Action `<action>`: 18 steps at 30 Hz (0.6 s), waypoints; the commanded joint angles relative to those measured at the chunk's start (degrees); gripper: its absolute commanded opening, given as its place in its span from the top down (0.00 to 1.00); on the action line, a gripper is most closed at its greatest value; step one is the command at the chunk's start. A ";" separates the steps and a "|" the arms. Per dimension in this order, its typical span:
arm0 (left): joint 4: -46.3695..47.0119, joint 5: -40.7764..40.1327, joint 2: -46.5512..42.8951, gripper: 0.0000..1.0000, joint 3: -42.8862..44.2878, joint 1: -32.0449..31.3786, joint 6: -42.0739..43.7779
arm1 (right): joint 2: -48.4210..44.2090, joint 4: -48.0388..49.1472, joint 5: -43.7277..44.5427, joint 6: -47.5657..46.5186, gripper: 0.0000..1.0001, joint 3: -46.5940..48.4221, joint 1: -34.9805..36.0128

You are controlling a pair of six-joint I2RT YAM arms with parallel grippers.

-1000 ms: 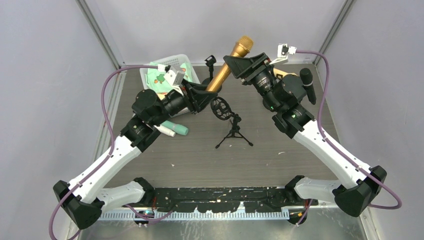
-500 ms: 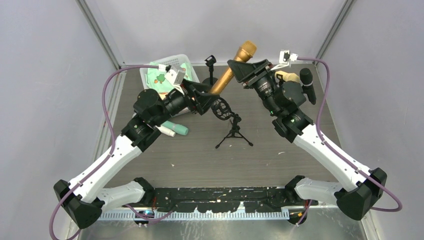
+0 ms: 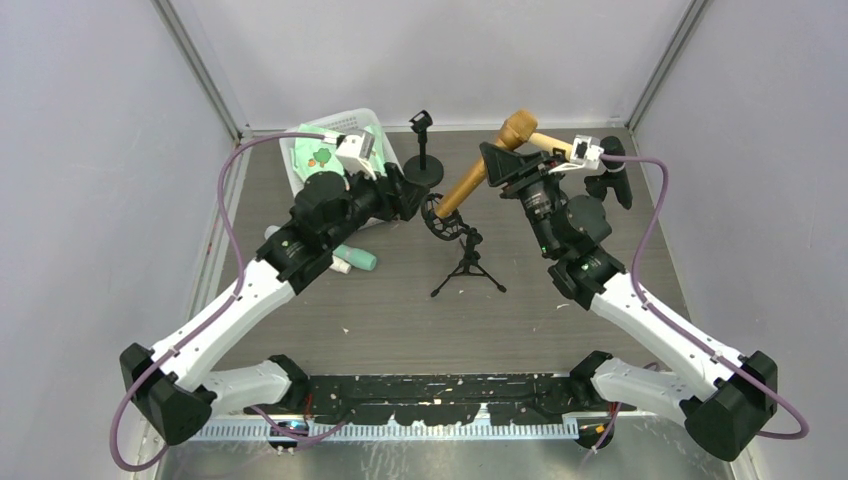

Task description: Attach the microphones to the stand

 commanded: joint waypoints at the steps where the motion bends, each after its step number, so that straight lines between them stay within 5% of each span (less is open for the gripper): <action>1: -4.60 -4.38 2.51 0.34 3.73 0.11 -2.37 | -1.85 10.77 2.43 -4.10 0.99 -2.62 -0.31; 18: -5.13 -1.41 7.11 0.54 2.87 0.15 -4.43 | -0.95 18.77 -0.17 -9.98 0.99 -7.62 -0.36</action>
